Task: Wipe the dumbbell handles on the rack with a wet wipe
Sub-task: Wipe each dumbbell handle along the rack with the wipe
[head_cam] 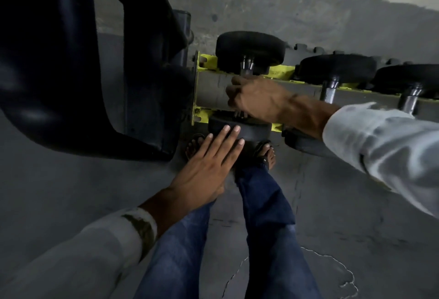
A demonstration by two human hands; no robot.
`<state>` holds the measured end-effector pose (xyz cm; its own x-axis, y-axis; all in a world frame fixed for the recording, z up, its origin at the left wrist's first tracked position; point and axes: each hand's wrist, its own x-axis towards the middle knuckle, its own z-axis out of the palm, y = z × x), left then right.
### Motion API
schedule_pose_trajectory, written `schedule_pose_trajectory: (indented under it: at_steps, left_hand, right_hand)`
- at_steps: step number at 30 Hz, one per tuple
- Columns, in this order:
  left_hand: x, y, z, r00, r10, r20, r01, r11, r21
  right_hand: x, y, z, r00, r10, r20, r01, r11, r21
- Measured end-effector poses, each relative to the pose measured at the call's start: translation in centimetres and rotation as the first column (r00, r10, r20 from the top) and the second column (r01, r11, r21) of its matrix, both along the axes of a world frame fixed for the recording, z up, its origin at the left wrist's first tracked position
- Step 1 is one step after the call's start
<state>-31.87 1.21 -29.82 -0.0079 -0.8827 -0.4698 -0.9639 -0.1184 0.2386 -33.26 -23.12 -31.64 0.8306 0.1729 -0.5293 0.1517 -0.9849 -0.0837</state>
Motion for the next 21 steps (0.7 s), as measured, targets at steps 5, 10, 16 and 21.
schedule_pose_trajectory:
  at_steps: [5,10,16,21]
  left_hand:
    - [-0.7,-0.2,0.0,0.999,0.033,0.022,-0.033,0.999,0.017]
    - [-1.6,-0.2,0.1,0.997,0.07,0.031,-0.071,0.997,0.039]
    - [-2.0,-0.3,0.0,0.996,0.086,0.032,-0.088,0.995,0.045]
    - [-2.2,-0.5,0.3,0.993,0.108,0.036,-0.11,0.993,0.04]
  right_hand:
    - [-4.1,0.6,-2.1,0.816,-0.573,-0.07,0.538,0.71,0.455]
    - [-5.6,1.3,-4.3,0.289,-0.903,-0.318,0.869,0.108,0.483]
    - [-4.8,0.8,-6.1,0.077,-0.81,-0.582,0.829,-0.272,0.488]
    - [-6.8,1.4,-4.2,0.342,-0.815,-0.468,0.723,-0.089,0.685]
